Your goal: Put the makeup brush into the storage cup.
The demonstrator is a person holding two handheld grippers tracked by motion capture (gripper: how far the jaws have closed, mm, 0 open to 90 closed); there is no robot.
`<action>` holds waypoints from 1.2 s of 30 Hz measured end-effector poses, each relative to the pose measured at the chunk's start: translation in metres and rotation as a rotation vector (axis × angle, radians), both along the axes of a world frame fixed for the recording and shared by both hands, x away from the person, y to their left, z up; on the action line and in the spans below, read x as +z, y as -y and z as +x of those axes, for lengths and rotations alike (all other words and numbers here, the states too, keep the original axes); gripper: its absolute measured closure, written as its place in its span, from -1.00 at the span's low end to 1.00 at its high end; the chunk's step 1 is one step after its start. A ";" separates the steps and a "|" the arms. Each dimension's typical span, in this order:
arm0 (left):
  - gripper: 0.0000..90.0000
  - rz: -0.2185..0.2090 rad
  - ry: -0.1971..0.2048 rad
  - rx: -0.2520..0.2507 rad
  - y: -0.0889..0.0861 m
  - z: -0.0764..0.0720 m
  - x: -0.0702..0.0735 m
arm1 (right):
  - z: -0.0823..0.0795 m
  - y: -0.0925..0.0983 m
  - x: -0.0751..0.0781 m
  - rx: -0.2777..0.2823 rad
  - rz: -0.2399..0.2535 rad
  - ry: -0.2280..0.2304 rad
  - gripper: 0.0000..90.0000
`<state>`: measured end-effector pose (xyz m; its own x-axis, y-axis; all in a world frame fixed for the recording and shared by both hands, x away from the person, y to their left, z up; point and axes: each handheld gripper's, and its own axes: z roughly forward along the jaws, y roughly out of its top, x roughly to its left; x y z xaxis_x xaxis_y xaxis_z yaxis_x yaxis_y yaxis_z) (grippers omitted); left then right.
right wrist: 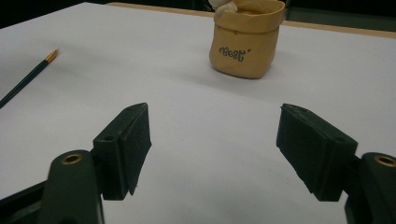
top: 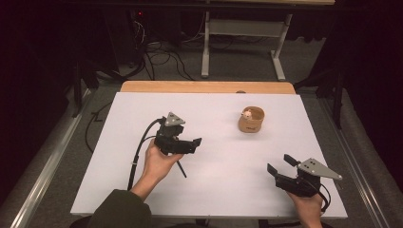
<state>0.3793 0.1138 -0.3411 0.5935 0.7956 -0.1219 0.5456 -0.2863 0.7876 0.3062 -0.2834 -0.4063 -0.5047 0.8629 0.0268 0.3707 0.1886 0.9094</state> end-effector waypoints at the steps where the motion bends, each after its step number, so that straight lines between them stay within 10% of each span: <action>1: -0.51 0.002 -0.005 0.003 0.000 0.000 0.000 | 0.000 0.000 0.000 0.001 0.000 0.003 -0.38; 36: -0.57 0.097 -0.124 0.060 -0.009 0.005 0.001 | 0.000 0.001 0.001 0.002 0.006 0.006 -0.38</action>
<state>0.3846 0.1227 -0.3403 0.5301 0.8404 -0.1123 0.6550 -0.3218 0.6837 0.3058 -0.2841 -0.4056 -0.5065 0.8618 0.0285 0.3646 0.1841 0.9128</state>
